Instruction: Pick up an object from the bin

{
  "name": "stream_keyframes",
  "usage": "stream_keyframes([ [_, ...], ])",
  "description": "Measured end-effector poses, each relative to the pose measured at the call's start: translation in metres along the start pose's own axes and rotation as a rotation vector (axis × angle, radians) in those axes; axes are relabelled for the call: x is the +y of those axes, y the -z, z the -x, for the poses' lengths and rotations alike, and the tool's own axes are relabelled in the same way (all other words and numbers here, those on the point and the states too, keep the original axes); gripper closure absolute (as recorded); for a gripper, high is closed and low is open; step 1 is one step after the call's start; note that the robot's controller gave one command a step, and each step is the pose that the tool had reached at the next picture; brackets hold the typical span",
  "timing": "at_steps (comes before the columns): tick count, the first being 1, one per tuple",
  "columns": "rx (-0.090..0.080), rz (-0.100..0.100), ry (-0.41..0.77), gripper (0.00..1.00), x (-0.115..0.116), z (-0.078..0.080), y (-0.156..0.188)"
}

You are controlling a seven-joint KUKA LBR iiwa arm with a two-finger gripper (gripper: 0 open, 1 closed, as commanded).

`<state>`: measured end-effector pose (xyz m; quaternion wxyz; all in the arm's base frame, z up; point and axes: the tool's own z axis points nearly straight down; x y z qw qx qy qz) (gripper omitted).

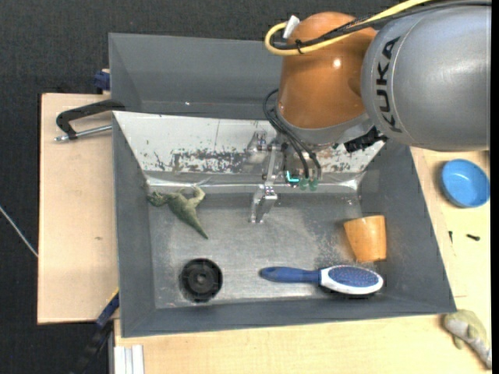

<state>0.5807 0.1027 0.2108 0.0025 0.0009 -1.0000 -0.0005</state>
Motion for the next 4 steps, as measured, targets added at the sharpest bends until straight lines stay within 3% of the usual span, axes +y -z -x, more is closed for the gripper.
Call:
stream_keyframes([
  [1,0.004,0.001,0.088,0.00,0.081,-0.050,-0.095],
  [2,-0.024,0.007,0.027,0.00,0.073,-0.065,-0.118],
  [3,-0.004,0.005,0.029,1.00,0.074,-0.070,-0.120],
  [4,-0.018,0.002,0.253,1.00,0.075,-0.051,0.031],
])
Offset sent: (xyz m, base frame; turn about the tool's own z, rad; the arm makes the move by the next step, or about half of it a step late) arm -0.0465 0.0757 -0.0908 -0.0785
